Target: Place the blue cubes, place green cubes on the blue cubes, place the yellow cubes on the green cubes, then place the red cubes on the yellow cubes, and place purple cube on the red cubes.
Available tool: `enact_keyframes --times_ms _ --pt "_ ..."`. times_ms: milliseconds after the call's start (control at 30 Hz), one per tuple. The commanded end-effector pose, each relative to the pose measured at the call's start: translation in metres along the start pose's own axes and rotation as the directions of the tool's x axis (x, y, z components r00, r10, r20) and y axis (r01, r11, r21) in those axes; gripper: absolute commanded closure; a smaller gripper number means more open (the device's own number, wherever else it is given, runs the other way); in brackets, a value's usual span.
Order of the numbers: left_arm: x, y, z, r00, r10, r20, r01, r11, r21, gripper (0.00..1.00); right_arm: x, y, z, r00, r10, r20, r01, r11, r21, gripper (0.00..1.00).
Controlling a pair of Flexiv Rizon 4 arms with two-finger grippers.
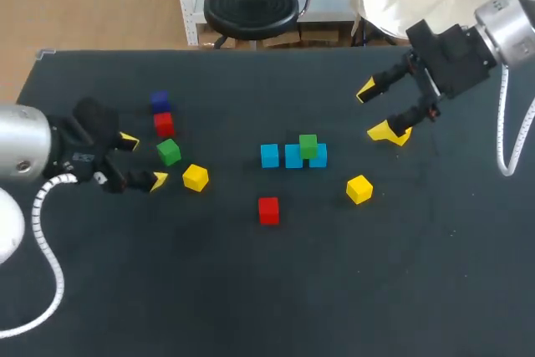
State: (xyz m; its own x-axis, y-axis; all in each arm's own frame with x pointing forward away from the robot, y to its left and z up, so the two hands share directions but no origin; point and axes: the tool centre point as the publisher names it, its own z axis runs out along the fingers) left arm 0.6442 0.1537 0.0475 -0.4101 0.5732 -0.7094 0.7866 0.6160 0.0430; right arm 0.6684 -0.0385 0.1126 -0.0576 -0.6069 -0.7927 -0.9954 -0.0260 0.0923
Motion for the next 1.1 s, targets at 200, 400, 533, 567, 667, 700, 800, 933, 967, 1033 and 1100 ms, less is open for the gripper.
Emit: enact_keyframes --times_ms 200,400,533,567,667,700,800,933,967,1033,1100 --pt "-0.004 0.004 0.028 0.997 -0.027 -0.065 0.022 0.997 -0.069 0.0 0.0 0.001 0.0 1.0 0.0 0.0 0.0 1.0 0.003 0.0" --pt "0.0 0.006 0.046 0.994 -0.076 -0.076 0.071 0.995 -0.069 0.0 0.0 0.001 0.0 1.0 0.0 0.0 0.0 1.0 0.003 0.0" --pt "-0.003 0.009 0.055 0.995 -0.072 -0.075 0.068 0.996 -0.058 0.0 0.0 0.001 0.0 1.0 0.0 0.0 0.0 1.0 0.003 0.0" --pt "-0.005 0.01 0.057 0.995 -0.069 -0.071 0.065 0.996 -0.054 0.0 0.0 0.001 0.0 1.0 0.0 0.0 0.0 1.0 0.003 0.0" --pt "-0.007 0.013 0.06 0.997 -0.052 -0.06 0.049 0.998 -0.045 0.0 0.0 0.001 0.0 1.0 0.0 0.0 0.0 1.0 0.003 0.0" --pt "-0.008 0.015 0.061 0.997 -0.047 -0.058 0.044 0.998 -0.045 0.0 0.0 0.001 0.0 1.0 0.0 0.0 0.0 1.0 0.003 0.0" --pt "-0.008 0.021 0.061 0.998 -0.042 -0.055 0.04 0.998 -0.04 0.0 0.0 0.001 0.0 1.0 0.0 0.0 0.0 1.0 0.003 0.0" --pt "-0.005 0.03 0.056 0.997 -0.047 -0.053 0.044 0.997 -0.057 0.0 0.0 0.001 0.0 1.0 0.0 0.0 0.0 1.0 0.003 0.0" --pt "-0.003 0.032 0.055 0.997 -0.051 -0.055 0.047 0.997 -0.059 0.0 0.0 0.001 0.0 1.0 0.0 0.0 0.0 1.0 0.003 0.0" --pt "0.0 0.034 0.053 0.997 -0.053 -0.058 0.049 0.996 -0.068 0.0 0.0 0.001 0.0 1.0 0.0 0.0 0.0 1.0 0.003 0.0" --pt "0.002 0.036 0.051 0.997 -0.055 -0.06 0.05 0.996 -0.075 0.0 0.0 0.001 0.0 1.0 0.0 0.0 0.0 1.0 0.003 0.0"
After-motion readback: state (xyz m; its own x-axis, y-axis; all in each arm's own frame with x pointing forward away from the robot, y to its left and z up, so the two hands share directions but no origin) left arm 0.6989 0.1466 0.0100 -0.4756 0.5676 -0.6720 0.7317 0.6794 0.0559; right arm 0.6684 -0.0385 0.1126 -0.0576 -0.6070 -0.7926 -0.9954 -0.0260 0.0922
